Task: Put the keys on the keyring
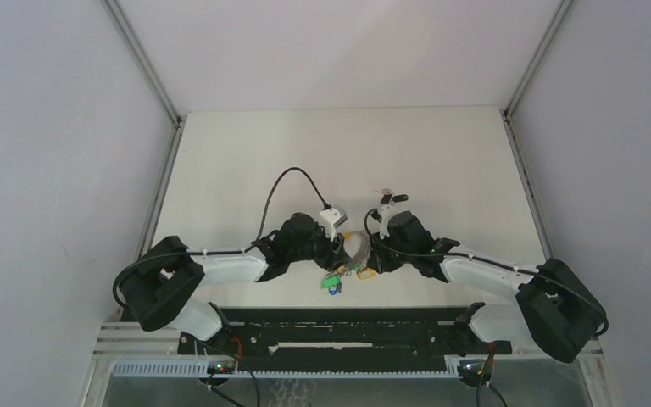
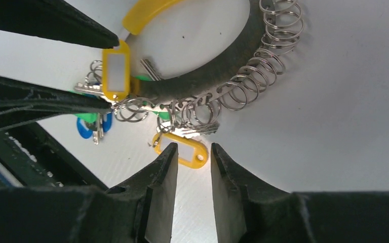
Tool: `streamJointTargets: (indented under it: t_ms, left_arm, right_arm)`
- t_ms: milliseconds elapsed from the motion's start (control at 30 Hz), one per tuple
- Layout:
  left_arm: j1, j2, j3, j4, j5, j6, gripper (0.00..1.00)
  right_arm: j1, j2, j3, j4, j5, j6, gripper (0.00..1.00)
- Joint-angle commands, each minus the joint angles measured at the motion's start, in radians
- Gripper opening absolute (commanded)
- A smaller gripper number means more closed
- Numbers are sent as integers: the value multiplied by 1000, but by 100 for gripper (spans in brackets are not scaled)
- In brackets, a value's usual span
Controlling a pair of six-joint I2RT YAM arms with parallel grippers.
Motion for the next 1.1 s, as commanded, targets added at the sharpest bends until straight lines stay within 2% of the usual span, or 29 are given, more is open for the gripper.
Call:
streamJointTargets:
  t_ms: [0,200,333,500,733,900,1067]
  left_arm:
    - [30,30,54,-41,32,-12,47]
    - [52,64,61,-71,56,-11,43]
    - [53,90,73,-104,70,1,37]
    - [53,114,94,-183,73,48,32]
    - [53,127,116,-277,75,113,26]
    - [53,110,107,-283,72,123,24]
    - [53,106,110,-286,66,120,24]
  right_arm:
    - [22,30,16,56,90,-5,31]
    - [43,110,58,59,128,-40,32]
    - [56,174,95,46,141,-64,32]
    - [55,183,125,47,167,-71,31]
    - [-24,179,138,91,146,-39,24]
    - [-83,209,145,139,116,-27,23]
    - [-94,195,152,108,79,-65,22]
